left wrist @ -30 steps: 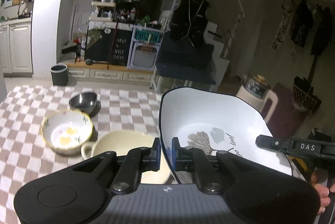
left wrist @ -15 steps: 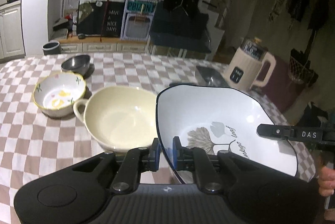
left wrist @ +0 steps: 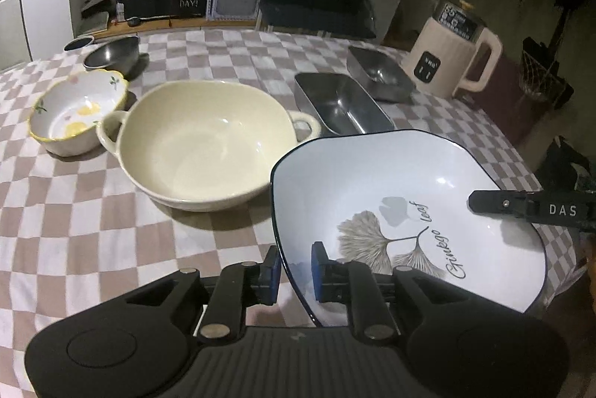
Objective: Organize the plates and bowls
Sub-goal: 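Carry the white plate with both tools and lower it beside the cream bowl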
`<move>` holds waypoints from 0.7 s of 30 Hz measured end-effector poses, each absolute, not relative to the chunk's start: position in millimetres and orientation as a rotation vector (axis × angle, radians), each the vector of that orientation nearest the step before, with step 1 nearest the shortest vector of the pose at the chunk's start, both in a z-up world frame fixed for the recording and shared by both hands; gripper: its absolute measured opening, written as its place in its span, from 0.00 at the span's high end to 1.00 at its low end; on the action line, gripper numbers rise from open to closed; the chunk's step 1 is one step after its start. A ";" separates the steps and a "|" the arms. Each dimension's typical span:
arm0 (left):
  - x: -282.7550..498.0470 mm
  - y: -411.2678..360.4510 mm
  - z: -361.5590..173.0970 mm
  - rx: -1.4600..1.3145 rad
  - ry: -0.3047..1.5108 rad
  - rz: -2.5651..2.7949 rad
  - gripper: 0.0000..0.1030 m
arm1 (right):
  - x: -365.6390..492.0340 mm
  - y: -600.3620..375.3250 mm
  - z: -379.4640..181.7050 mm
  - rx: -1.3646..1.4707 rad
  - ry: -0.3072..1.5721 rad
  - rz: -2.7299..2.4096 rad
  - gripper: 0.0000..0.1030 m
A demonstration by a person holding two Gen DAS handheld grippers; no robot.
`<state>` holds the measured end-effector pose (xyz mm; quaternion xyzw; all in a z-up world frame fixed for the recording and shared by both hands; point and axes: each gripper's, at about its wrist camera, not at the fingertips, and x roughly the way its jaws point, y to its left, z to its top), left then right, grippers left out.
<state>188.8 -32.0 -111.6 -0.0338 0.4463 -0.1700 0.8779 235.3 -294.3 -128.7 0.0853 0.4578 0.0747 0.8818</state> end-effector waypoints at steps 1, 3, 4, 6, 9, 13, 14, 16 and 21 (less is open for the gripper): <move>190.1 -33.9 -114.1 -0.071 0.937 -0.353 0.82 | 235.5 -295.1 -130.0 0.173 0.961 0.153 0.89; 193.4 -37.6 -119.9 -0.082 0.951 -0.346 0.82 | 235.2 -296.0 -131.2 0.163 0.976 0.148 0.89; 194.9 -40.5 -122.5 -0.081 0.958 -0.343 0.82 | 235.5 -296.2 -132.3 0.155 0.983 0.141 0.89; 197.7 -46.6 -127.4 -0.071 0.968 -0.340 0.81 | 235.7 -296.5 -132.5 0.143 0.996 0.129 0.89; 201.5 -53.7 -134.2 -0.063 0.982 -0.343 0.81 | 236.0 -298.4 -133.9 0.126 1.007 0.111 0.89; 204.8 -63.4 -142.8 -0.030 0.994 -0.348 0.81 | 237.1 -303.0 -135.8 0.119 1.020 0.097 0.90; 205.3 -66.2 -145.1 -0.016 0.995 -0.350 0.81 | 237.1 -303.5 -136.1 0.114 1.020 0.093 0.90; 206.2 -71.6 -149.9 0.003 1.003 -0.354 0.81 | 237.5 -304.3 -135.9 0.102 1.018 0.084 0.91; 207.8 -86.5 -165.8 0.078 1.039 -0.373 0.83 | 241.6 -304.6 -138.0 0.071 1.017 0.070 0.92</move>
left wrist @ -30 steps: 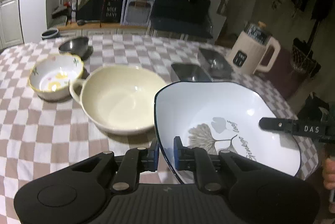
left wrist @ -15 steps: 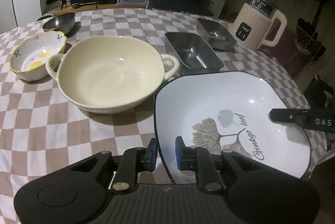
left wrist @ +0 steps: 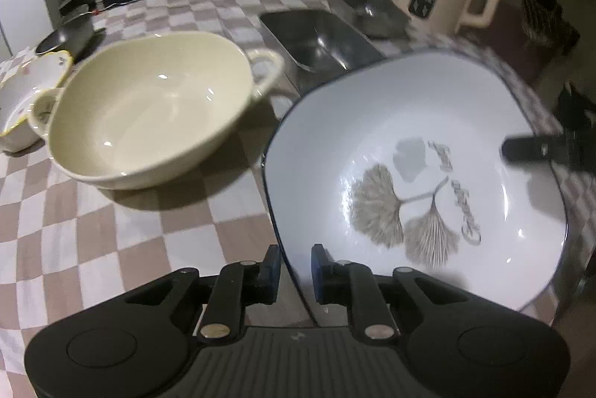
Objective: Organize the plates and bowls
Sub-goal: 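Carry the white plate with both tools and lower it beside the cream bowl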
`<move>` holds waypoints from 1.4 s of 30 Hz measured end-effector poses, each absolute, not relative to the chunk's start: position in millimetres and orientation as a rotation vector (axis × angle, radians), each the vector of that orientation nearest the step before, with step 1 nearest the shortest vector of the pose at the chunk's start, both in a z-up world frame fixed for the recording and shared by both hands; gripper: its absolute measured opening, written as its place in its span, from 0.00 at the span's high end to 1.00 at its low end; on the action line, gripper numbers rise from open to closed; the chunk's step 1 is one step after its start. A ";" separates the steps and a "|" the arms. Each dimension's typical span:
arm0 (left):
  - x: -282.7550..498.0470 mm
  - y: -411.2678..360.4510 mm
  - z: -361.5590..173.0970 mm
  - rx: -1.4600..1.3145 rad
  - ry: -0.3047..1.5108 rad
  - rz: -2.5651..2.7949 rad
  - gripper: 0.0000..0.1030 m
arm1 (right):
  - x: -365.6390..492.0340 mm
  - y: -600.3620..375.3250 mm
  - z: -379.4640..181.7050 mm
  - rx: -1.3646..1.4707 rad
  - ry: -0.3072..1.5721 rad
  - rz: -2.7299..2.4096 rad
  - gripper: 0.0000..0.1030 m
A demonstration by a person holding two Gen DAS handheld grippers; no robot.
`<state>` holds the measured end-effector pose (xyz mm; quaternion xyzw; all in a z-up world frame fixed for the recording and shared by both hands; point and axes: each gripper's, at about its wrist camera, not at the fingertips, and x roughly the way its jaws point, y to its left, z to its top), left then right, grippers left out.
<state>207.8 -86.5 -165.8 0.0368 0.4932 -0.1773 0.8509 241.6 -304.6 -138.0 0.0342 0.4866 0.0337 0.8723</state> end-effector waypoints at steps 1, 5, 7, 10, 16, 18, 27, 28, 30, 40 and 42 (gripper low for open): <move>206.2 -88.0 -166.0 0.095 1.022 -0.372 0.82 | 242.9 -303.4 -139.8 0.059 1.022 0.068 0.93; 209.8 -87.9 -162.3 0.093 1.003 -0.375 0.82 | 248.5 -303.5 -143.5 0.035 1.033 0.060 0.92; 209.5 -88.8 -158.2 0.090 0.984 -0.386 0.92 | 250.8 -304.2 -145.3 0.033 1.038 0.060 0.91; 206.1 -99.4 -147.1 0.044 0.965 -0.506 0.99 | 253.6 -303.4 -147.3 0.026 1.036 0.079 0.91; 195.1 -121.8 -143.0 0.123 0.968 -0.565 0.98 | 263.9 -301.8 -159.4 -0.011 1.077 0.066 0.88; 197.1 -117.8 -142.7 0.127 0.964 -0.540 0.96 | 266.6 -304.4 -164.3 -0.007 1.098 0.059 0.87; 213.7 -83.9 -141.9 0.035 0.975 -0.367 0.63 | 273.6 -304.8 -171.5 -0.027 1.115 0.052 0.85; 215.4 -82.3 -143.5 0.030 0.987 -0.354 0.63 | 273.5 -305.4 -171.7 -0.028 1.117 0.051 0.85; 219.9 -80.4 -148.7 0.020 1.022 -0.344 0.64 | 274.1 -305.3 -172.8 -0.028 1.119 0.049 0.84; 223.7 -79.3 -159.7 -0.009 1.069 -0.359 0.87 | 278.6 -306.1 -182.0 -0.048 1.152 0.039 0.82; 222.3 -81.2 -158.6 -0.002 1.064 -0.364 0.87 | 281.0 -305.9 -185.9 -0.061 1.162 0.034 0.81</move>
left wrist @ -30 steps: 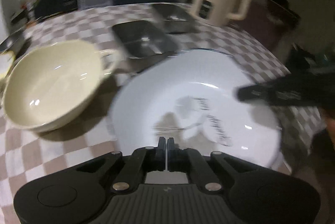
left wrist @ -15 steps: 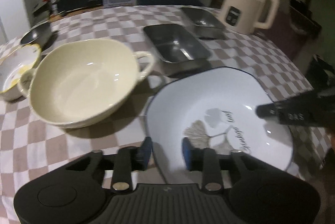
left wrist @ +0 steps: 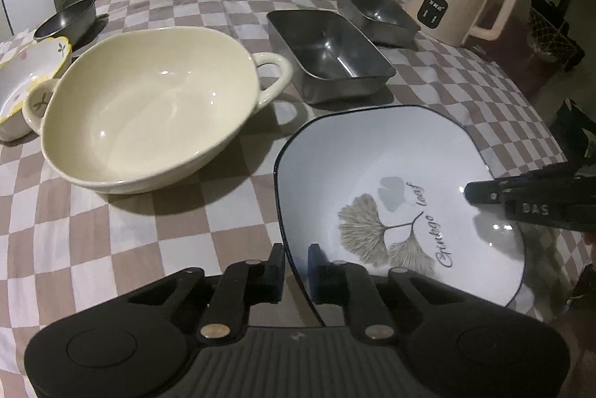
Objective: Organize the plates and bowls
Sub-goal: 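Carry the white plate with both tools and lower it beside the cream bowl, then open both tools to release the white plate on the table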
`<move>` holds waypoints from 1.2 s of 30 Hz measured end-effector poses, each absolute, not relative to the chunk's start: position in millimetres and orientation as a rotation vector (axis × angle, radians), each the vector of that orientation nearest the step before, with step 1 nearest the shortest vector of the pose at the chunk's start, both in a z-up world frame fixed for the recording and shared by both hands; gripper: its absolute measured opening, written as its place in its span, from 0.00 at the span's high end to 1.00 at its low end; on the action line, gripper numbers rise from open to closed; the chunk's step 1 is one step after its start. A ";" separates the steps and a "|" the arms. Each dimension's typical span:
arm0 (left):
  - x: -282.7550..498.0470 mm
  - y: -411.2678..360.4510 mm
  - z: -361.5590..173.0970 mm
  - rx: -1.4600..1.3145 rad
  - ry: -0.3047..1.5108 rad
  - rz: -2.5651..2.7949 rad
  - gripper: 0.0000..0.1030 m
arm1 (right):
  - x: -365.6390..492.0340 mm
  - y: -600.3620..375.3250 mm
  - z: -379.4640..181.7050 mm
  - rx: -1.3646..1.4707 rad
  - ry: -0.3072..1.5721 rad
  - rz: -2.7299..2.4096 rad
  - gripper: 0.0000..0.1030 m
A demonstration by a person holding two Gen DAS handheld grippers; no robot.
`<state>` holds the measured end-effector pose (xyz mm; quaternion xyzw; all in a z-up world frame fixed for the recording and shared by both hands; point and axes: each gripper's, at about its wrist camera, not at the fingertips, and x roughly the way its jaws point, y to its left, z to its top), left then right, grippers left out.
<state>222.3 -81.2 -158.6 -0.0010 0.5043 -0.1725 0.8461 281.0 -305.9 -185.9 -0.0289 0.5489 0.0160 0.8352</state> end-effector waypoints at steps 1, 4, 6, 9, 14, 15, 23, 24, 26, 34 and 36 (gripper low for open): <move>221.8 -82.4 -158.2 0.001 1.062 -0.366 0.87 | 281.9 -305.2 -188.0 -0.073 1.167 0.033 0.81; 221.7 -84.0 -157.3 0.002 1.063 -0.374 0.87 | 283.6 -303.1 -193.9 -0.107 1.182 0.027 0.80; 222.0 -83.7 -157.5 0.004 1.067 -0.374 0.87 | 284.2 -302.9 -194.9 -0.111 1.185 0.027 0.80; 224.5 -80.8 -158.1 -0.030 1.075 -0.368 0.88 | 285.8 -304.5 -194.8 -0.096 1.189 0.021 0.80; 230.4 -82.8 -159.0 -0.040 1.077 -0.351 0.88 | 288.2 -303.6 -195.9 -0.094 1.184 0.017 0.80; 231.3 -83.5 -158.8 -0.034 1.075 -0.348 0.88 | 288.3 -302.9 -195.9 -0.094 1.183 0.016 0.80; 244.8 -81.1 -158.5 -0.035 1.065 -0.323 0.88 | 292.9 -304.5 -196.2 -0.041 1.165 -0.003 0.80; 246.6 -81.1 -158.5 -0.035 1.063 -0.317 0.88 | 293.4 -304.4 -196.3 -0.037 1.164 -0.002 0.81; 249.1 -80.0 -158.5 -0.038 1.062 -0.313 0.88 | 294.6 -303.8 -196.6 -0.033 1.164 0.005 0.81; 249.0 -81.0 -158.8 -0.012 1.067 -0.327 0.88 | 295.8 -310.4 -198.1 0.032 1.153 0.010 0.83; 248.3 -80.5 -158.8 -0.012 1.069 -0.328 0.88 | 295.7 -308.0 -198.2 0.014 1.142 0.008 0.83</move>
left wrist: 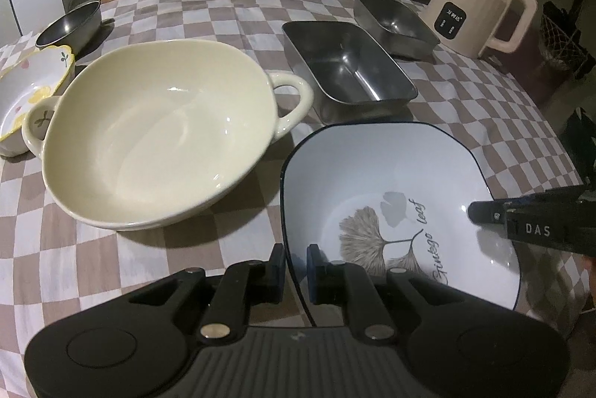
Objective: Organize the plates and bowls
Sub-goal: 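Open both tools to release the white plate on the table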
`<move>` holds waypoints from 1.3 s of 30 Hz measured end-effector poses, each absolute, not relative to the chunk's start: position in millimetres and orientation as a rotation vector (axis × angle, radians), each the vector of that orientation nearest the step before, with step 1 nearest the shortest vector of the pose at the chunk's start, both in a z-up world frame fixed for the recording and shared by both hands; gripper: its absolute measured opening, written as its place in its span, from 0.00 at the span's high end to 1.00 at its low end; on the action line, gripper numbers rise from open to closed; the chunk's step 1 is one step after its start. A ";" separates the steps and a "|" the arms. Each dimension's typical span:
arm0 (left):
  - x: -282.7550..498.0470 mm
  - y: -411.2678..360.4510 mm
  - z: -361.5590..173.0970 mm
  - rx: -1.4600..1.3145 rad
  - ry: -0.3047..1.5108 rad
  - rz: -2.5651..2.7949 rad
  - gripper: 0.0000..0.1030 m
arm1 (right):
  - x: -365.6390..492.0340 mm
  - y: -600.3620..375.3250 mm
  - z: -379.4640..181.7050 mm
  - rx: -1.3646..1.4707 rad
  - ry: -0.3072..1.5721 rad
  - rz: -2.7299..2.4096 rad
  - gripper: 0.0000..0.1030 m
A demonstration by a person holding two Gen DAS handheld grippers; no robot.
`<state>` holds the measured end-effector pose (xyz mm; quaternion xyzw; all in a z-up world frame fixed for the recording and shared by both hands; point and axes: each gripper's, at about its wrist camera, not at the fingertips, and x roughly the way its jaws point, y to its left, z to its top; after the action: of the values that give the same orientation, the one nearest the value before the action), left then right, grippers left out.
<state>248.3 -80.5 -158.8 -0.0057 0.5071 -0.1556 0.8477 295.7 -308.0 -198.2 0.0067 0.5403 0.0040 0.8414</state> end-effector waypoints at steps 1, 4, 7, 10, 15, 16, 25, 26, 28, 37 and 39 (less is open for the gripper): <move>248.5 -80.5 -158.8 -0.012 1.070 -0.329 0.88 | 296.0 -307.2 -198.4 0.005 1.139 0.012 0.83; 248.5 -80.2 -158.8 -0.009 1.069 -0.334 0.88 | 296.3 -308.5 -198.4 0.013 1.141 0.017 0.83; 248.1 -81.0 -158.6 0.000 1.067 -0.341 0.87 | 295.6 -309.3 -198.4 0.013 1.142 0.023 0.82; 248.1 -80.8 -158.8 0.001 1.071 -0.348 0.84 | 294.5 -309.2 -198.6 0.016 1.141 0.022 0.81; 246.2 -80.5 -158.6 0.010 1.078 -0.352 0.64 | 293.5 -307.7 -201.5 0.011 1.168 0.032 0.76; 245.7 -80.2 -158.6 0.012 1.078 -0.351 0.61 | 292.8 -307.9 -201.8 0.006 1.172 0.032 0.72; 240.6 -69.1 -151.7 -0.014 1.067 -0.322 0.31 | 276.1 -315.6 -196.7 0.030 1.168 0.042 0.42; 240.1 -67.7 -150.5 -0.018 1.064 -0.317 0.29 | 273.7 -316.2 -195.1 0.032 1.164 0.043 0.38; 238.5 -66.4 -147.3 -0.017 1.056 -0.313 0.24 | 269.8 -317.6 -192.1 0.034 1.154 0.041 0.32; 229.6 -56.6 -115.8 -0.017 0.986 -0.299 0.01 | 257.9 -320.1 -171.8 0.054 1.055 -0.001 0.00; 228.2 -51.8 -105.4 -0.004 0.950 -0.292 0.00 | 257.9 -319.9 -163.8 0.077 1.011 -0.006 0.00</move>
<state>228.2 -51.8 -105.4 -0.0017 0.4555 -0.1402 0.8791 257.9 -319.9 -163.8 0.0368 0.4843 -0.0027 0.8741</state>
